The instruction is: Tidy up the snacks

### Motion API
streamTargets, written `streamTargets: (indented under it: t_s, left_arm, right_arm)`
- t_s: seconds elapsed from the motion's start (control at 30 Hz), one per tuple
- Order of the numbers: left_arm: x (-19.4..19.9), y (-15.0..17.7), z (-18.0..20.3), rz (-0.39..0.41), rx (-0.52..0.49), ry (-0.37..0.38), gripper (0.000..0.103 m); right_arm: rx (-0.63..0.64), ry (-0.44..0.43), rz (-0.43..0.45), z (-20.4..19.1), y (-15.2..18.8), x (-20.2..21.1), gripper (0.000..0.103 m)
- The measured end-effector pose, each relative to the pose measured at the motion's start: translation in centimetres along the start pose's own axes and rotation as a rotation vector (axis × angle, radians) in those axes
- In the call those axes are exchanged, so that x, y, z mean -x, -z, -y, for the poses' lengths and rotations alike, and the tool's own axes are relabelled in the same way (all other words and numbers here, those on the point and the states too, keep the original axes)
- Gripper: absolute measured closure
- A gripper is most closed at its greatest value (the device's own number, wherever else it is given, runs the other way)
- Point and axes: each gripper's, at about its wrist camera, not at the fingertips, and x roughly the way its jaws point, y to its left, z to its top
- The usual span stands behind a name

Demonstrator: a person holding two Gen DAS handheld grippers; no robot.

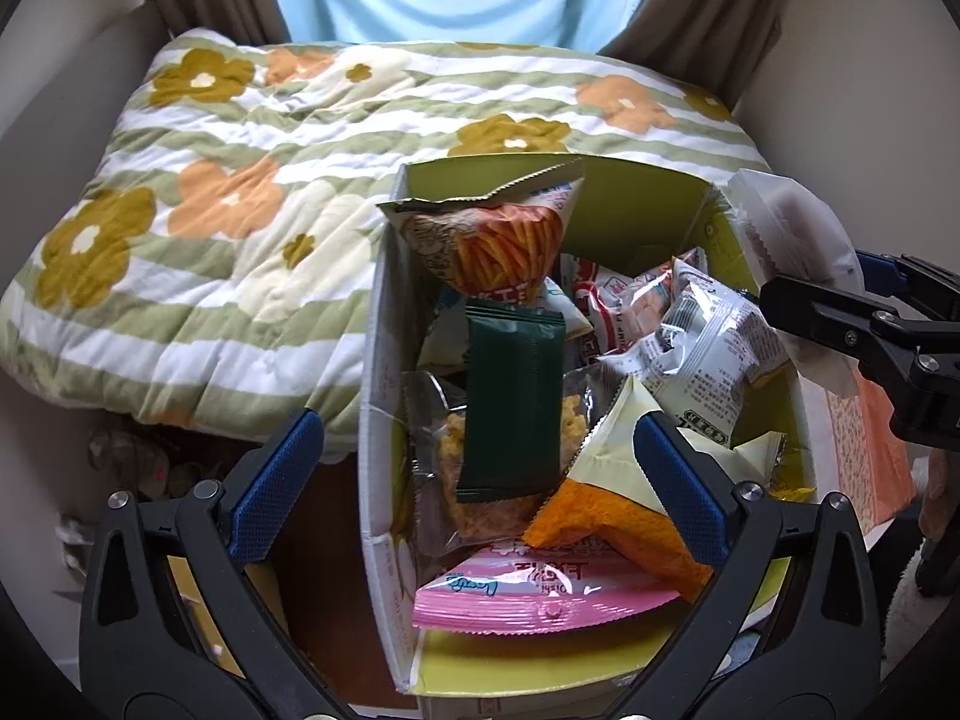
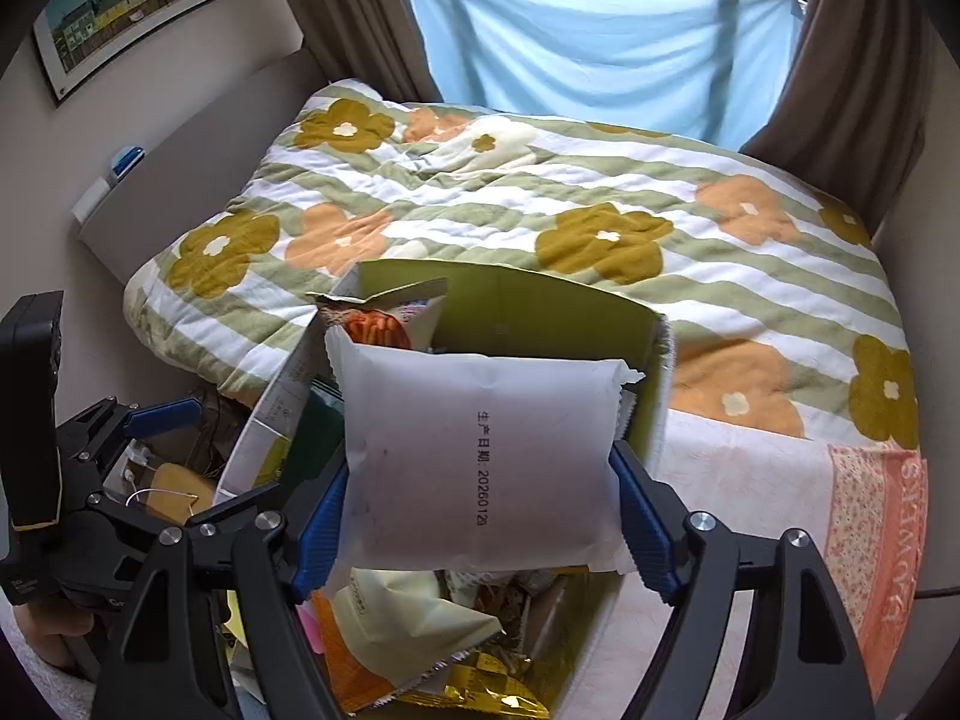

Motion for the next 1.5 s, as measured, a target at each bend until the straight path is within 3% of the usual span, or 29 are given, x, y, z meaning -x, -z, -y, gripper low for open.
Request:
streamTargets:
  t_s: [0.1,0.23,0.43,0.87,1.0,1.13,1.27,1.4,1.5]
  left_arm:
    - [0.5,0.1,-0.9,0.006,0.034,0.0,0.0]
    - [0.8,0.6,-1.6,0.012,0.054,-0.01,0.0]
    - [0.1,1.9,-2.2,-0.014,0.073,0.005,0.0]
    - [1.9,3.0,-0.3,0.007,-0.01,0.022,0.0]
    - [5.2,2.6,1.2,0.085,-0.036,0.009,0.0]
    - [10.9,2.7,3.6,0.219,-0.046,0.007,0.0]
    - [16.9,3.7,6.6,0.363,-0.045,-0.02,0.0]
    - [22.1,6.4,10.3,0.49,-0.059,-0.066,0.0]
    - [24.1,8.7,12.6,0.533,-0.074,-0.072,0.0]
  right_arm:
    - [0.015,-0.03,0.021,-0.5,-0.6,0.0,0.018]
    - [0.034,0.008,0.092,-1.0,-0.3,1.2,0.002]
    - [-0.028,0.03,0.079,0.1,1.9,1.2,0.002]
    - [-0.095,0.086,0.111,-0.4,4.0,3.8,0.002]
    - [-0.089,0.1,0.179,-0.6,4.4,7.1,0.002]
    - [-0.084,0.126,0.265,-0.5,5.2,12.1,0.002]
    - [-0.075,0.207,0.363,-0.4,7.0,17.9,0.002]
    - [-0.092,0.289,0.443,0.4,10.5,23.6,0.002]
    - [-0.109,0.334,0.476,0.8,13.3,26.4,0.002]
